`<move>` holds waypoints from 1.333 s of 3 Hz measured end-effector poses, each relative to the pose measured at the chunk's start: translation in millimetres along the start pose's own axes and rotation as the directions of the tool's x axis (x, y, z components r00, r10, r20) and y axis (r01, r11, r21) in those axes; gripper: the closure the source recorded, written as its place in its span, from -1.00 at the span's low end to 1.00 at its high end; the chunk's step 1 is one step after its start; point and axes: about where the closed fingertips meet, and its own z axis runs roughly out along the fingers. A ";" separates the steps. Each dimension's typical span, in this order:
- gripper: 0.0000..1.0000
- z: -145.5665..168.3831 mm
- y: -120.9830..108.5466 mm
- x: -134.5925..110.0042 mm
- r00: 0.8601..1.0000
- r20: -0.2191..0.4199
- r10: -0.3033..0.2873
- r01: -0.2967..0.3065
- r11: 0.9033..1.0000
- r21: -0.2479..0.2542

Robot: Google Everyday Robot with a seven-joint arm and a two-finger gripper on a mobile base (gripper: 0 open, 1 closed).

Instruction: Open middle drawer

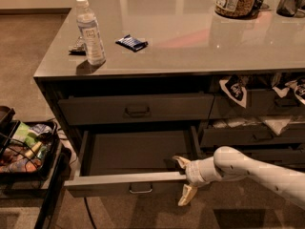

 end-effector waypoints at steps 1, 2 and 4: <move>-1.00 -1.6 3.2 -3.2 1.000 -0.018 -0.008 0.008 1.000 -0.012; -1.00 -36.9 18.8 -10.1 0.995 -0.096 -0.032 0.033 0.999 0.013; -1.00 -93.9 43.7 -44.0 0.975 -0.171 -0.141 0.159 0.983 0.095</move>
Offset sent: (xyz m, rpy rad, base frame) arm -0.0765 -0.0504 0.0954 -0.2443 -0.1030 0.0161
